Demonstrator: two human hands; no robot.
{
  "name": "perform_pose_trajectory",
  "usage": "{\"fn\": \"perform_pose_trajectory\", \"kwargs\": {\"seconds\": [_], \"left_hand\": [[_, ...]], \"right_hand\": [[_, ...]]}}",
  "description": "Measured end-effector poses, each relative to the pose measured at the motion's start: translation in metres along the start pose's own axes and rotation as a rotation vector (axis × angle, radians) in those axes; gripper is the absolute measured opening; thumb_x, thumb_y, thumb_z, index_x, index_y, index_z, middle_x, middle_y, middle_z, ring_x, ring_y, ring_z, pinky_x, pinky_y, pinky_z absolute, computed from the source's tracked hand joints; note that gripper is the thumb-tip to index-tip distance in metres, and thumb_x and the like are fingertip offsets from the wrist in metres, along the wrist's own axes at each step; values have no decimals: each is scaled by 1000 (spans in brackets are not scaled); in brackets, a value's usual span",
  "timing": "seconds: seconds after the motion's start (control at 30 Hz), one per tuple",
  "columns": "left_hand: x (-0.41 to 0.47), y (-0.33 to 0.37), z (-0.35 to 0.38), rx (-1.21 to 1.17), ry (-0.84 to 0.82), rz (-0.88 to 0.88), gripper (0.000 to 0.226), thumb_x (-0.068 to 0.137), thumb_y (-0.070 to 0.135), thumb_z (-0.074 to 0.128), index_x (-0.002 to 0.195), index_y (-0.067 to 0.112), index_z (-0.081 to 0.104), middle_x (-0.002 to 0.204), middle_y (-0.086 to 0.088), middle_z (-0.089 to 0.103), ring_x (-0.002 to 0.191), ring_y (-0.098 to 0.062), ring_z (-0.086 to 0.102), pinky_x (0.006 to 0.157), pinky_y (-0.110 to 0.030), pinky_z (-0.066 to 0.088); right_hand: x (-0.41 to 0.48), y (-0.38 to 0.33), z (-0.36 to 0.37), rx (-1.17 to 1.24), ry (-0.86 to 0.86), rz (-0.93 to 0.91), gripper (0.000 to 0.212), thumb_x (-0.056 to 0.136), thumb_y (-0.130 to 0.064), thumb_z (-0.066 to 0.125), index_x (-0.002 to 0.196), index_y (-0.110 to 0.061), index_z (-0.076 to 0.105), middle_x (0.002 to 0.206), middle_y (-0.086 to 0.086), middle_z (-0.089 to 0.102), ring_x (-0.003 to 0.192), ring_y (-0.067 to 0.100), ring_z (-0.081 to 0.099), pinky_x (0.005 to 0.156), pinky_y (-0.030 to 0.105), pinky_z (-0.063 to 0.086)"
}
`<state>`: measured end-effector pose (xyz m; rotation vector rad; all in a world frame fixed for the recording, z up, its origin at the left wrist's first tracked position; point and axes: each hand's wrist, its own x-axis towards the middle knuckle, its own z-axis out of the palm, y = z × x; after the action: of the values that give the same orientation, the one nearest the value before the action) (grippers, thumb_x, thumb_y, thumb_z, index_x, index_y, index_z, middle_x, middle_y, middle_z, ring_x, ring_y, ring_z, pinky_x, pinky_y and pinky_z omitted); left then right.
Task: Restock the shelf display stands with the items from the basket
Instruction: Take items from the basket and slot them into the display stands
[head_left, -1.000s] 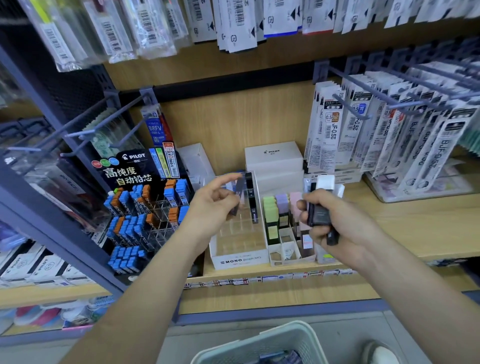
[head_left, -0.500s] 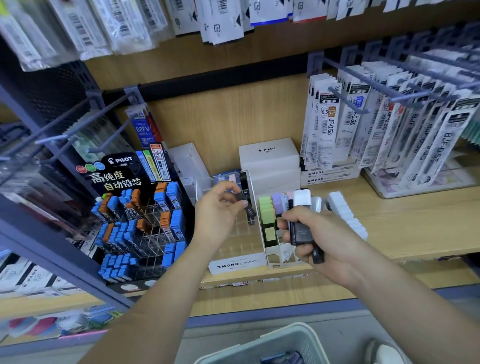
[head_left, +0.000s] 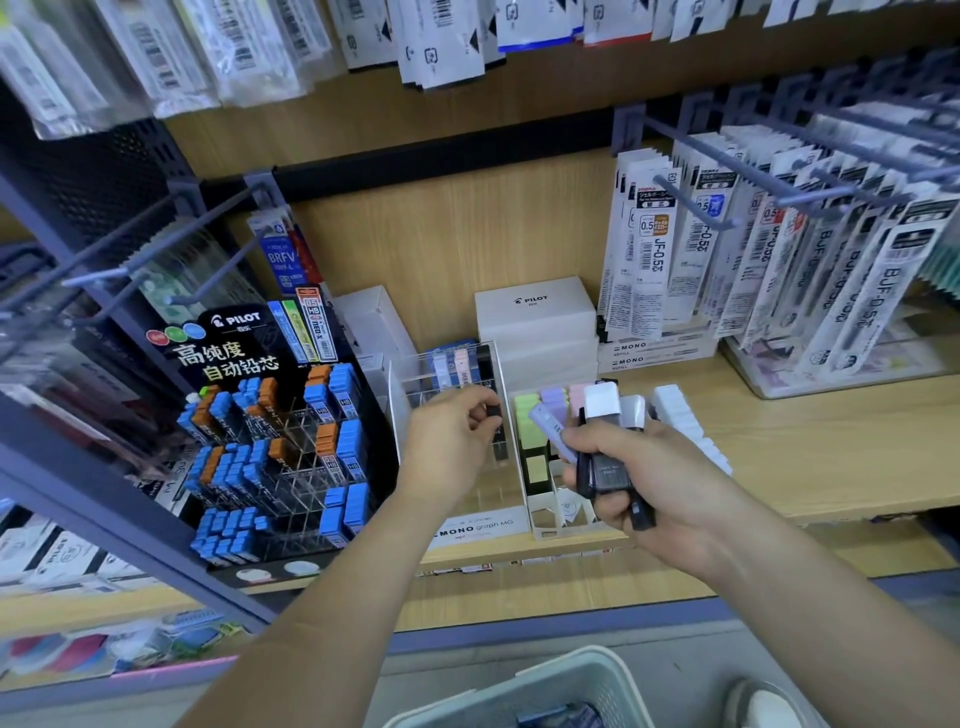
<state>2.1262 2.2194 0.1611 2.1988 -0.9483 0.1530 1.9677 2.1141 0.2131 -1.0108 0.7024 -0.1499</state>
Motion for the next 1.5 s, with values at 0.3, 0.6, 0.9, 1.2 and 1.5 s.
{"fn": "perform_pose_trajectory", "kwargs": {"seconds": [0.3, 0.6, 0.9, 1.2, 1.5], "left_hand": [[5, 50, -48, -702, -240, -452, 18, 91, 24, 62, 96, 10, 72, 73, -4, 67, 60, -15, 62, 64, -30, 57], [-9, 53, -68, -810, -328, -444, 10, 79, -1, 70, 88, 4, 72, 72, -14, 69, 61, -16, 67, 59, -21, 56], [-27, 68, -65, -702, -604, -329, 47, 85, -4, 64, 120, 27, 62, 71, -6, 66, 71, -22, 66, 67, -30, 58], [-43, 85, -44, -1035, -615, -751, 17, 82, 2, 37, 90, 15, 43, 62, -6, 47, 49, -21, 49, 44, -21, 27], [-49, 89, -38, -821, -452, -554, 20, 86, 20, 68, 69, 16, 61, 40, 15, 39, 34, -1, 32, 37, -14, 25]], "right_hand": [[7, 3, 0, -192, 66, -113, 9, 82, -14, 72, 90, -14, 67, 66, 8, 68, 77, 28, 50, 42, 23, 29], [5, -4, 4, -62, 87, -154, 7, 85, -1, 65, 82, -6, 61, 59, 10, 60, 46, 14, 50, 36, 18, 26], [7, 0, 8, 121, -38, 4, 6, 89, -13, 62, 83, -11, 63, 67, 3, 63, 49, 9, 46, 30, 14, 19], [20, -12, 14, 581, -4, -40, 14, 93, -17, 57, 82, -13, 51, 67, 0, 53, 51, 9, 53, 33, 15, 31], [19, -14, 23, 572, -1, -146, 18, 94, -20, 58, 79, -13, 53, 62, -1, 56, 53, 11, 49, 37, 16, 35]]}}
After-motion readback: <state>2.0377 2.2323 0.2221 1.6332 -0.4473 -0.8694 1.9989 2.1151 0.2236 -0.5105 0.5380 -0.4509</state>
